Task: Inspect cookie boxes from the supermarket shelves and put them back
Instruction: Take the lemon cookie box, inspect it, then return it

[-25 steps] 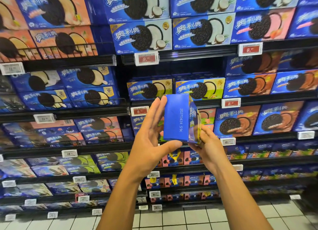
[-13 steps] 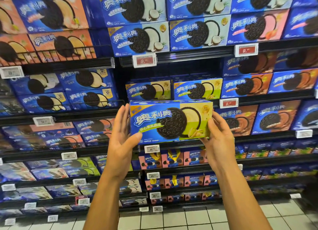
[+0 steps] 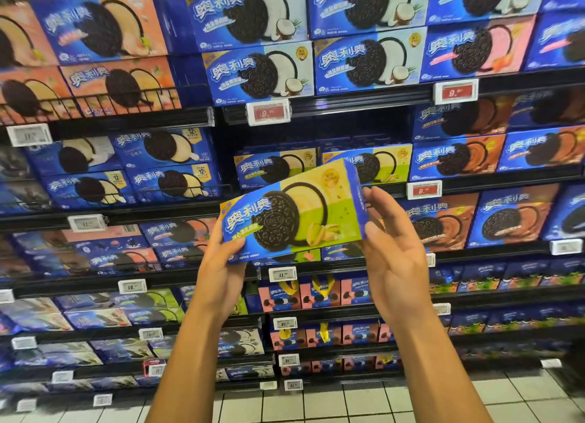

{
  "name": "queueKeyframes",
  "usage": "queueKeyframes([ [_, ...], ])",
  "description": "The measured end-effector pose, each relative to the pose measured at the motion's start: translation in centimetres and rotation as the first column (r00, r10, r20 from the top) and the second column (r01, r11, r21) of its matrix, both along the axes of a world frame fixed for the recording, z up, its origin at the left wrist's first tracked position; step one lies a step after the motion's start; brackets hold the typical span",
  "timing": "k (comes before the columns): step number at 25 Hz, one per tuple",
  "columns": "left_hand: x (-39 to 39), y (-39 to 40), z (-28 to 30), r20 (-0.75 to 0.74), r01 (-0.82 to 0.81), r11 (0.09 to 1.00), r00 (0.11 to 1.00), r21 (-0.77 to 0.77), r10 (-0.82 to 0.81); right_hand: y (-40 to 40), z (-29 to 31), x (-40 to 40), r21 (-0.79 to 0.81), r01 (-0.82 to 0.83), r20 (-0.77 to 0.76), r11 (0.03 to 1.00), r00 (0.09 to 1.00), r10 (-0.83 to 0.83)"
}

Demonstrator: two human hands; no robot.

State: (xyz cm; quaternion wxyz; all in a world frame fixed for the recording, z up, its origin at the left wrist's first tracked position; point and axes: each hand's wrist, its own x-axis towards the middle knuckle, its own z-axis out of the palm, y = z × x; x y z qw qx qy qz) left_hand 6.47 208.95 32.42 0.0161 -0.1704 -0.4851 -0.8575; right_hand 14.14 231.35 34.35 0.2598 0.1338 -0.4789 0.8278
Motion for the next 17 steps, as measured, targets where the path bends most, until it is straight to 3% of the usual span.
queueKeyframes([
  [3, -1.5, 0.6, -1.1, 0.119, 0.043, 0.995, 0.991, 0.092, -0.054, -1.5, 0.7, 0.6, 0.071, 0.039, -0.113, 0.997, 0.993, -0.031],
  [6, -2.8, 1.3, -1.9, 0.225, 0.036, 0.996, 0.973, 0.086, -0.054, -2.8, 1.2, 1.0, 0.131, 0.028, -0.153, 0.991, 0.988, -0.008],
  [17, -3.6, 1.6, -3.0, 0.255, 0.061, 0.992, 0.963, 0.107, -0.087, -3.3, 1.0, 1.0, 0.192, -0.008, -0.126, 0.981, 0.992, 0.033],
])
